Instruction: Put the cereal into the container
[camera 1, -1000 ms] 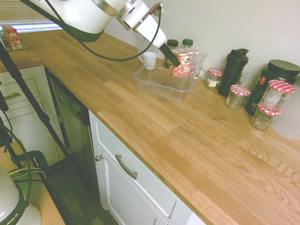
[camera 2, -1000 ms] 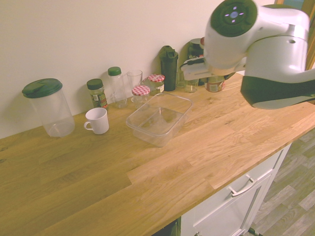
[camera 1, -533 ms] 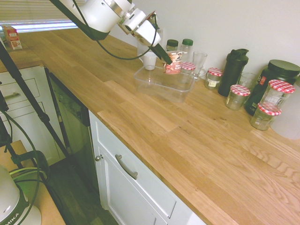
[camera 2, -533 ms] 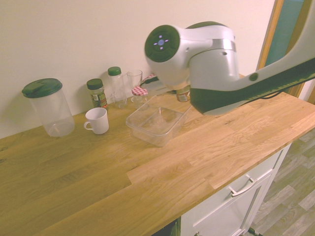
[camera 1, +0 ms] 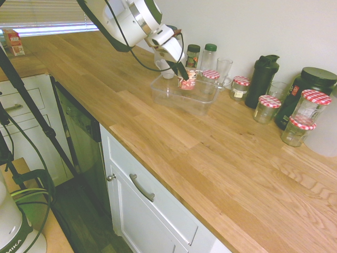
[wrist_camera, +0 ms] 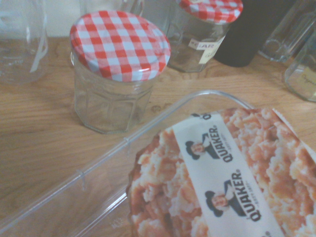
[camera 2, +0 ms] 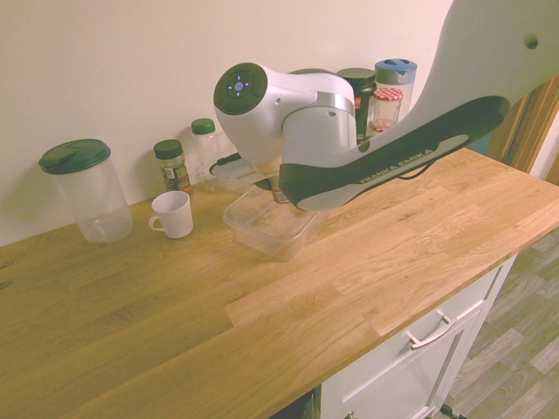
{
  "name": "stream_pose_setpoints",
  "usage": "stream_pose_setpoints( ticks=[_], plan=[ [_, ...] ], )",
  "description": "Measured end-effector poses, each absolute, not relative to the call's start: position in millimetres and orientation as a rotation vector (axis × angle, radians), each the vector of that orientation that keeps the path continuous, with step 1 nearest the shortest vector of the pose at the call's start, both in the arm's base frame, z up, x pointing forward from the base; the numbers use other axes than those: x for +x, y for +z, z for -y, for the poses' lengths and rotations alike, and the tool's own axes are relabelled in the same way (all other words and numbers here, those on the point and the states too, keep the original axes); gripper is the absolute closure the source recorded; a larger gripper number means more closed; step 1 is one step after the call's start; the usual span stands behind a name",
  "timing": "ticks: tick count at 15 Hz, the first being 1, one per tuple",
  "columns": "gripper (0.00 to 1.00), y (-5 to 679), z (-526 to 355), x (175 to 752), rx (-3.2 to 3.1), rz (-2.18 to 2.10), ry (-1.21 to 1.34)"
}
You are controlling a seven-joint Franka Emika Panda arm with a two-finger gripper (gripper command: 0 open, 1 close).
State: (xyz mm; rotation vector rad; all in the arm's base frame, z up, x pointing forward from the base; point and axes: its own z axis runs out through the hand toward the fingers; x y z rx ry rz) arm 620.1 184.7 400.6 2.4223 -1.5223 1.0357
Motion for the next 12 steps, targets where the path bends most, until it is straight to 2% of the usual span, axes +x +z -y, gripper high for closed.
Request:
stream_pose_setpoints(
  ticks=[8,9,12],
  plan=[
    [1.0,359,-163,624,2.439,1.476,0.949],
    [0.0,357,-163,625,2.442,1.471,0.947],
    [0.0,357,-162,626,2.472,1.447,0.901]
  ],
)
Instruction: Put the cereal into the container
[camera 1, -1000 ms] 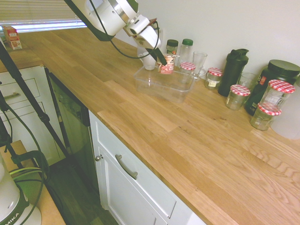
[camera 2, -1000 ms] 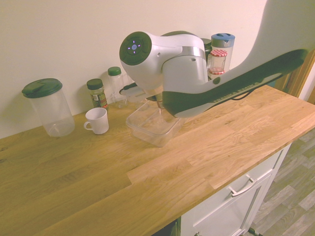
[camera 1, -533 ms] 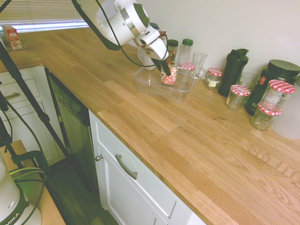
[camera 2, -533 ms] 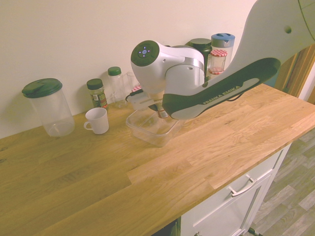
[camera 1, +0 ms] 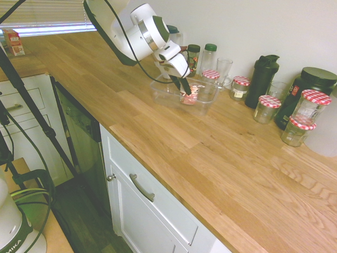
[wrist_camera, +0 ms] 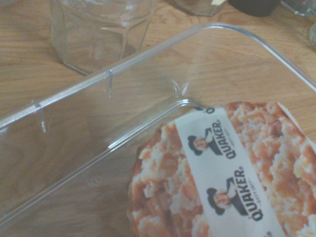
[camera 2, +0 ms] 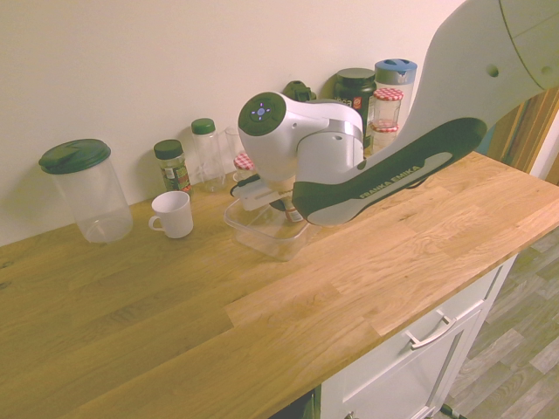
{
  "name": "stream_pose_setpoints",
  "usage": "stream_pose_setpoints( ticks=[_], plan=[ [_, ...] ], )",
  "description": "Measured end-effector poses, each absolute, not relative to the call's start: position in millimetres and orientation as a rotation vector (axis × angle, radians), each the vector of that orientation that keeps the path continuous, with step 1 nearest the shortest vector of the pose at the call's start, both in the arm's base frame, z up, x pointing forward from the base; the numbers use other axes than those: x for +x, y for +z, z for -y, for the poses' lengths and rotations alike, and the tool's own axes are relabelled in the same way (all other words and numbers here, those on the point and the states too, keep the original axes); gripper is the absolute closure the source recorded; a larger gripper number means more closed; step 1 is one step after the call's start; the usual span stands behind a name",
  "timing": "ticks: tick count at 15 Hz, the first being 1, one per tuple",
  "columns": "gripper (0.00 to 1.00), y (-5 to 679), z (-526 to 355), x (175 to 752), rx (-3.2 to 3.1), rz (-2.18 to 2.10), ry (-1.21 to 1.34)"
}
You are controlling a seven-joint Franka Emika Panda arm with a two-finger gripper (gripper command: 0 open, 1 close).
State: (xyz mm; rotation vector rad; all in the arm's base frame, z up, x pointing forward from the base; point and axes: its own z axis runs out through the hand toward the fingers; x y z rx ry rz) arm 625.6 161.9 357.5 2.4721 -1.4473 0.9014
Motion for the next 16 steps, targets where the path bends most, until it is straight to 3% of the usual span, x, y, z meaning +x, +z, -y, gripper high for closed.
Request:
stream_pose_setpoints(
  ticks=[12,16],
  plan=[
    [0.0,368,-182,615,2.625,1.454,0.691],
    [0.0,410,-196,570,2.666,1.455,0.839]
  ],
)
